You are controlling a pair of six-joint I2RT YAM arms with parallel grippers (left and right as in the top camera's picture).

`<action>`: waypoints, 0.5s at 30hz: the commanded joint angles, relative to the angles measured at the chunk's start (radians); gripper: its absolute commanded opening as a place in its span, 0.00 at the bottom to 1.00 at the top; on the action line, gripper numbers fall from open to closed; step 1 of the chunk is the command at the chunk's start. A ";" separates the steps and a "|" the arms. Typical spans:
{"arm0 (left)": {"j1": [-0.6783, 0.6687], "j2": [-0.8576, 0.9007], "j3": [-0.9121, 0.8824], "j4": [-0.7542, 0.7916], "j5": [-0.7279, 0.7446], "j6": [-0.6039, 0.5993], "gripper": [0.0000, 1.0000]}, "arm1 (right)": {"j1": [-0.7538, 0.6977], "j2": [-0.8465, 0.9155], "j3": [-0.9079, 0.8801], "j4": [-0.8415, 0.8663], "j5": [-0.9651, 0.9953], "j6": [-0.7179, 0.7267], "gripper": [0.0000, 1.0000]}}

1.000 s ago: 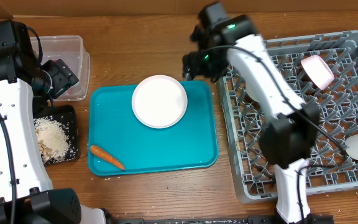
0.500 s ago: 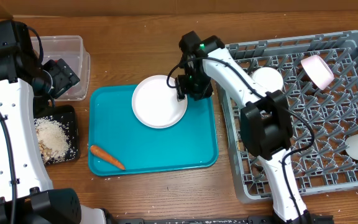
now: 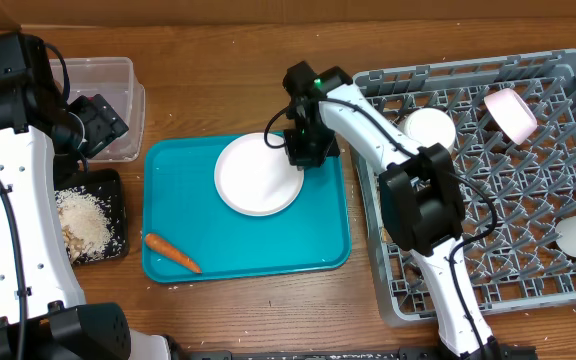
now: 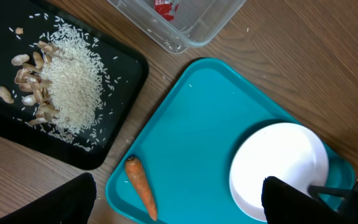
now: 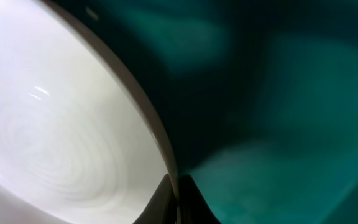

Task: Sort waste into correct bins and load items into the dishwasher
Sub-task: 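Reach the right gripper to the white plate and grasp its rim, then lift the white plate and carry it to the rack's right side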

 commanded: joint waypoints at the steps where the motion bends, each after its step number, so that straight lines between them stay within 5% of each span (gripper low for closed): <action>1: -0.001 -0.005 0.011 0.002 0.011 -0.010 0.87 | -0.061 -0.058 0.147 -0.040 0.103 0.005 0.04; 8: -0.001 -0.005 0.011 0.009 0.007 -0.010 0.87 | -0.185 -0.205 0.389 -0.139 0.321 -0.061 0.04; 15: -0.001 -0.005 0.011 0.016 0.007 -0.010 0.87 | -0.341 -0.310 0.402 -0.156 0.729 -0.079 0.04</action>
